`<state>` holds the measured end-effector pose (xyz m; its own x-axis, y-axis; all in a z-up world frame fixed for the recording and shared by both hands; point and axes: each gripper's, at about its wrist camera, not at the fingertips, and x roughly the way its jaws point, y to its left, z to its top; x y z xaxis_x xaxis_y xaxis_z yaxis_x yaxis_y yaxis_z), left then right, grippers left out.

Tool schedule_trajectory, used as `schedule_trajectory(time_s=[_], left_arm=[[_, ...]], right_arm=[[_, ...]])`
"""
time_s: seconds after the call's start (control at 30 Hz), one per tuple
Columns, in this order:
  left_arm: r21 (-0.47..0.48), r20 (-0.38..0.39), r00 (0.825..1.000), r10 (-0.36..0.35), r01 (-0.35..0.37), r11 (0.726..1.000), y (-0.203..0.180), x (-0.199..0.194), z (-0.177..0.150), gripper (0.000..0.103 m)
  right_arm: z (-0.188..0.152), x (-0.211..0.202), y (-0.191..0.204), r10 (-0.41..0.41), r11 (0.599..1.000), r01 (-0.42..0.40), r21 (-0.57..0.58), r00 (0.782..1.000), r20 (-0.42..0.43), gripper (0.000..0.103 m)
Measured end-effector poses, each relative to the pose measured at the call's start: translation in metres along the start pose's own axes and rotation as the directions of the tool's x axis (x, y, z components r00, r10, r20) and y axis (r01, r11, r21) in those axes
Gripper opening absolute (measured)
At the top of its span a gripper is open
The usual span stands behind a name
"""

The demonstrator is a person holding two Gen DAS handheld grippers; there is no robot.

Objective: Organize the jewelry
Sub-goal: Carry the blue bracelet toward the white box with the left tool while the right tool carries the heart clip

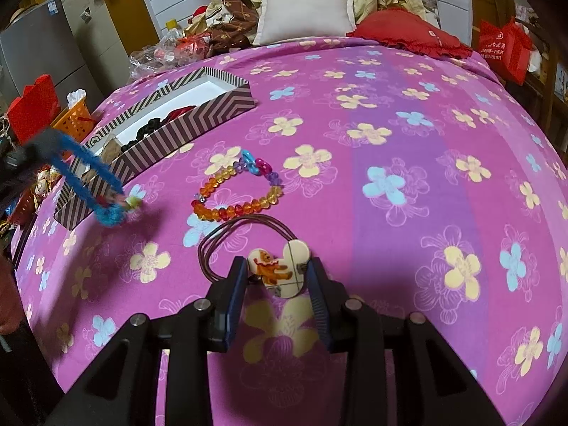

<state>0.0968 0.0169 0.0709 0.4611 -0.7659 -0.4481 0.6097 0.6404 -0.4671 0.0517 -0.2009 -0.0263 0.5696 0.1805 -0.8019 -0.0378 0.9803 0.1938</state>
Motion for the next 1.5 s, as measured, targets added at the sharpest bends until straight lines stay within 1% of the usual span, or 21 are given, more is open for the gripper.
schedule_trajectory(time_s=[0.07,0.1,0.13,0.17,0.2,0.23,0.27,0.33,0.4,0.53,0.6,0.67,0.7,0.77,0.93,1.03,1.13,1.2,1.23,1.4,1.5], left_arm=[[0.040,0.014,1.000,0.009,-0.010,0.999,-0.006,-0.002,0.001,0.012],[0.033,-0.007,0.999,0.042,-0.042,0.999,0.000,0.006,-0.001,0.012],[0.007,-0.043,0.994,0.098,-0.098,0.995,0.011,0.015,-0.005,0.012],[-0.031,-0.112,0.976,0.184,-0.189,0.982,0.029,0.030,-0.012,0.012],[-0.049,-0.185,0.947,0.261,-0.274,0.960,0.045,0.044,-0.021,0.012],[-0.057,-0.231,0.926,0.298,-0.319,0.946,0.054,0.052,-0.029,0.012],[-0.052,-0.244,0.922,0.299,-0.321,0.946,0.053,0.054,-0.032,0.012],[0.008,-0.213,0.930,0.300,-0.305,0.952,0.037,0.053,-0.029,0.012],[0.013,-0.206,0.936,0.285,-0.289,0.957,0.031,0.054,-0.028,0.012],[0.027,-0.211,0.938,0.274,-0.274,0.961,0.025,0.055,-0.034,0.012],[0.027,-0.156,0.961,0.229,-0.228,0.973,0.020,0.045,-0.028,0.012],[0.027,-0.099,0.974,0.201,-0.199,0.980,0.018,0.034,-0.020,0.012],[0.022,-0.082,0.977,0.197,-0.196,0.980,0.018,0.030,-0.017,0.012],[-0.003,-0.086,0.976,0.201,-0.202,0.979,0.025,0.030,-0.016,0.012],[0.007,-0.119,0.961,0.252,-0.252,0.968,0.029,0.038,-0.023,0.012],[0.039,-0.122,0.934,0.336,-0.334,0.942,0.027,0.040,-0.026,0.012],[0.057,-0.132,0.888,0.440,-0.437,0.898,0.031,0.044,-0.033,0.012],[0.054,-0.147,0.863,0.484,-0.481,0.875,0.037,0.047,-0.036,0.012],[0.055,-0.149,0.855,0.497,-0.495,0.867,0.039,0.047,-0.037,0.012],[0.055,-0.144,0.832,0.536,-0.534,0.844,0.043,0.045,-0.037,0.012],[0.050,-0.145,0.828,0.542,-0.541,0.840,0.045,0.044,-0.035,0.012]], right_arm=[[0.000,0.000,0.001,0.000,1.000,0.000,0.001,1.000,0.001,0.036],[0.000,0.000,0.001,-0.002,1.000,0.002,-0.001,1.000,0.001,0.036],[0.000,0.000,0.001,-0.003,1.000,0.003,-0.002,1.000,0.001,0.036],[0.000,0.000,0.001,-0.006,1.000,0.006,-0.003,1.000,0.000,0.036],[0.001,0.000,0.001,-0.008,1.000,0.008,-0.004,1.000,-0.001,0.036],[0.001,0.000,0.001,-0.008,1.000,0.008,-0.004,1.000,-0.001,0.036],[0.001,0.000,0.001,-0.006,1.000,0.006,-0.003,1.000,-0.002,0.036],[0.001,0.000,0.002,-0.002,1.000,0.002,-0.001,1.000,-0.002,0.036],[0.001,0.000,0.002,0.000,1.000,0.000,-0.003,1.000,-0.002,0.036],[0.001,0.000,0.002,0.003,1.000,-0.003,0.000,1.000,-0.003,0.036],[0.001,0.000,0.002,0.002,1.000,-0.002,-0.001,1.000,-0.003,0.036],[0.001,0.000,0.002,0.003,1.000,-0.003,-0.002,1.000,-0.004,0.036],[0.001,0.000,0.002,0.004,1.000,-0.004,0.000,1.000,-0.003,0.036],[0.002,0.000,0.002,0.005,1.000,-0.005,0.001,1.000,-0.004,0.036],[0.002,-0.001,0.001,0.006,1.000,-0.006,0.004,1.000,0.002,0.036],[0.003,-0.008,0.000,0.001,1.000,-0.001,0.004,0.999,0.039,0.036],[0.005,-0.015,0.001,-0.029,1.000,0.029,-0.004,0.996,0.085,0.036],[0.006,-0.019,0.002,-0.042,0.999,0.043,-0.003,0.993,0.111,0.036],[0.007,-0.021,0.002,-0.050,0.999,0.050,-0.002,0.991,0.122,0.036],[0.008,-0.027,0.004,-0.092,0.995,0.094,-0.011,0.983,0.158,0.036],[0.009,-0.028,0.003,-0.106,0.994,0.109,-0.009,0.980,0.167,0.036]])
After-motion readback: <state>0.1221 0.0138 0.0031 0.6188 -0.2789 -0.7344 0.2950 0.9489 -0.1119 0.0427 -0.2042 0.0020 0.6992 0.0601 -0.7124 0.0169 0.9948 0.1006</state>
